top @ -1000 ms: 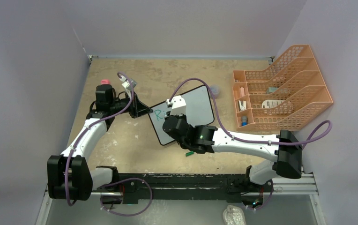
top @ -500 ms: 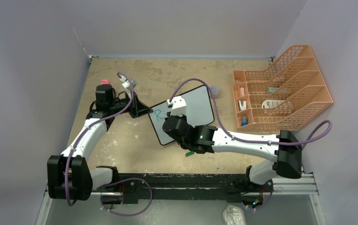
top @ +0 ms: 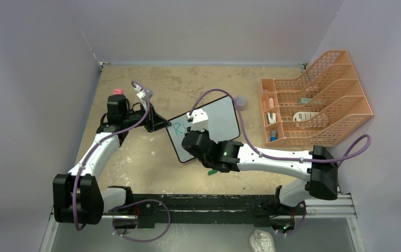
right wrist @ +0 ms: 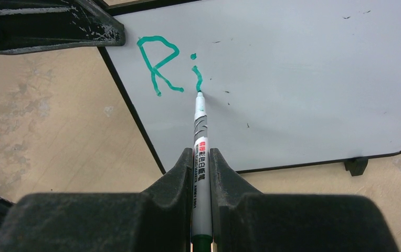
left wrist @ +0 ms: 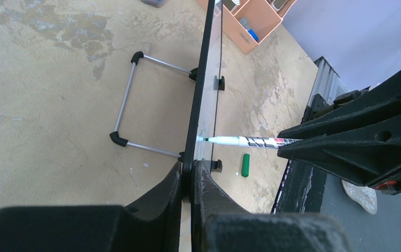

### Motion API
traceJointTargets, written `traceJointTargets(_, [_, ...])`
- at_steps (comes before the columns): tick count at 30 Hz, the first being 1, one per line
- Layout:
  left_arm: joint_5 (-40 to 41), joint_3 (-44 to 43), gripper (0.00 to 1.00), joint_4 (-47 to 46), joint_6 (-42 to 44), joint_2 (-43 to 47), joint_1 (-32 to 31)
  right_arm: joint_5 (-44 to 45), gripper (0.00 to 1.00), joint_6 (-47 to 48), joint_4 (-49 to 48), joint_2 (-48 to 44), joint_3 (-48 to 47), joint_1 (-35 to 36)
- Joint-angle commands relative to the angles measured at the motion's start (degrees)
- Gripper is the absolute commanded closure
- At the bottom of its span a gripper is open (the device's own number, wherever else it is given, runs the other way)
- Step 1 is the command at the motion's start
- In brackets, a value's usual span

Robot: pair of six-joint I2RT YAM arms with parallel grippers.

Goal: Write a sentence on the whiteboard

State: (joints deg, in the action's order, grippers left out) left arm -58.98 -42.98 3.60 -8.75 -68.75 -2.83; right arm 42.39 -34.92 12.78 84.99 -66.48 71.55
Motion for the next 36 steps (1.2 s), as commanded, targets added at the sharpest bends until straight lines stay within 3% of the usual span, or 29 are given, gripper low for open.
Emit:
traceJointTargets(1, [0.6, -1.9, 1.00, -0.3, 1.5, -0.1, -0.3, 0.5, 1.00, -0.5, 0.1, -1.6, -0.3, 0.2])
traceJointTargets(10, [0.6, -1.9, 1.00, -0.3, 1.5, -0.2, -0.3, 1.0, 1.00, 1.5, -2.3, -5.7, 0.6, 0.0])
traceJointTargets(36, [0.2, -2.0, 1.00, -0.3, 1.5, -0.1, -0.3, 5.2, 1.00, -0.1, -5.7, -4.3, 3.0, -0.9])
